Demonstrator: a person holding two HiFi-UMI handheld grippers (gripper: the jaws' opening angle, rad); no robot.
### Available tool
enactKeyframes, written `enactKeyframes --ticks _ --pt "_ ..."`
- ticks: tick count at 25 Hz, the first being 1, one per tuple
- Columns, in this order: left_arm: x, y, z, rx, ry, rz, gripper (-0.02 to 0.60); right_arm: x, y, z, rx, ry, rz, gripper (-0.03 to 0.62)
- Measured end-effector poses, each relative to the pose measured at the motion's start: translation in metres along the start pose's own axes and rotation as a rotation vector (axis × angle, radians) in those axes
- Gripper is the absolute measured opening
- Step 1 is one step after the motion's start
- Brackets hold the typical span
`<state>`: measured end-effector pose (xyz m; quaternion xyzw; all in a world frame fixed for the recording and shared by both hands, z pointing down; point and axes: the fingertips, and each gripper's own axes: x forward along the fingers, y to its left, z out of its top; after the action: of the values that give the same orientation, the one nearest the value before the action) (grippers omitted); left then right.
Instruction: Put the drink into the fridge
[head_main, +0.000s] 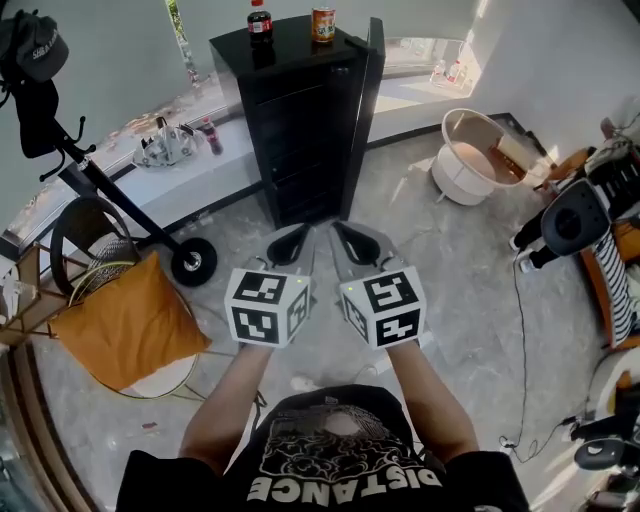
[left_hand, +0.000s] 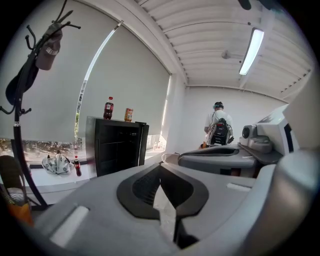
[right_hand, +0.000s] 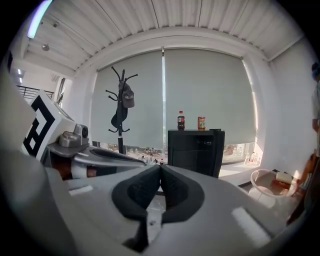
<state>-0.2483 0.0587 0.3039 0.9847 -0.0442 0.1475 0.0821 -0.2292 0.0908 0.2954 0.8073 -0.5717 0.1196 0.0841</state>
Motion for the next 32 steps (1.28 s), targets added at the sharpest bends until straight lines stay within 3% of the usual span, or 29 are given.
enactKeyframes --ticks 8,14,32 --pt "0.007 0.007 0.008 0.012 -0.034 -0.022 0.004 0.011 -0.002 0.004 -0.025 0.012 0.006 0.001" --pt "0.031 0.018 0.02 0.02 -0.044 0.02 0.005 0.032 -0.023 0.014 -0.02 -0.016 0.051 0.002" --pt "0.184 0.011 0.069 0.004 -0.03 0.208 0.003 0.102 -0.175 0.036 -0.018 -0.052 0.241 0.002"
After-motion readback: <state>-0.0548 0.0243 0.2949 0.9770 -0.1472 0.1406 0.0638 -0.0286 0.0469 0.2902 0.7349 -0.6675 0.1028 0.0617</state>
